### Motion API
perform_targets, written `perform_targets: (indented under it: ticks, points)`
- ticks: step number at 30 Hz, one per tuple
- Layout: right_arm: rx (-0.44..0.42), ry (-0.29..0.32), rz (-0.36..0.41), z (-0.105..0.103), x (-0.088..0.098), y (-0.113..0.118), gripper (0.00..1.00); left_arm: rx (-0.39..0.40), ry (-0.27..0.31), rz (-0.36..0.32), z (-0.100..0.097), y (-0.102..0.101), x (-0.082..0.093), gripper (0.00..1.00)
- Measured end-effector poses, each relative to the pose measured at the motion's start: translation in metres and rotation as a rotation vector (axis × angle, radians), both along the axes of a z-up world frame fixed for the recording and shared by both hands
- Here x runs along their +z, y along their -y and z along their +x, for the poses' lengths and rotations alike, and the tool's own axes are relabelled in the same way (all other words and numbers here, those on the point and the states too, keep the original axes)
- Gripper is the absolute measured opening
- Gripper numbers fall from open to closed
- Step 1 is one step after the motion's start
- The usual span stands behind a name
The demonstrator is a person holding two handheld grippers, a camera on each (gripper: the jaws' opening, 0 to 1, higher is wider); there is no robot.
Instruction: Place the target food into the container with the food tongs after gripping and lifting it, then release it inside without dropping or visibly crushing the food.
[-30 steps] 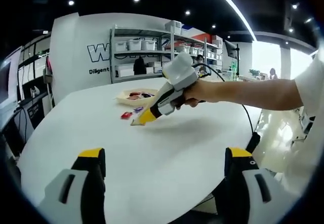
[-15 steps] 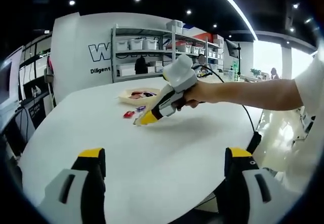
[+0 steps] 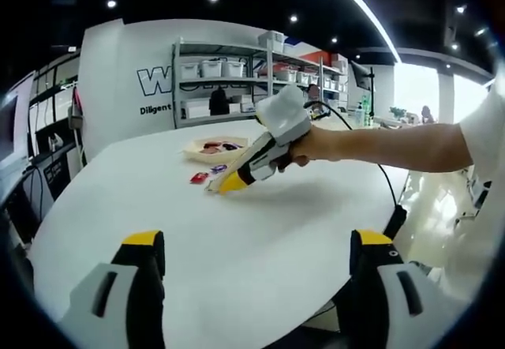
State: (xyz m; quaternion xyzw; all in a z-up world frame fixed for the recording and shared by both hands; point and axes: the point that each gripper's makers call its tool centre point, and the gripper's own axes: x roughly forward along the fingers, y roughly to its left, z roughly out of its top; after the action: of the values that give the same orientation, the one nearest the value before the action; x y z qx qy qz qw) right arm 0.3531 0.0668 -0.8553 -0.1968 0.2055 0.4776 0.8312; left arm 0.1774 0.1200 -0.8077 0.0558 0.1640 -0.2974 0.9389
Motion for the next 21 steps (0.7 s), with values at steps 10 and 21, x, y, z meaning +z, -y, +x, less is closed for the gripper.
perform_targets:
  ticks: [10,21]
  points:
    - [-0.065,0.046,0.052,0.018,0.049,0.029,0.13,0.001,0.007,-0.005,0.0,0.0,0.003,0.96]
    - [-0.144,0.08,0.09,0.046,0.088,0.063,0.13,-0.007,0.005,-0.009,0.003,0.004,0.002,0.96]
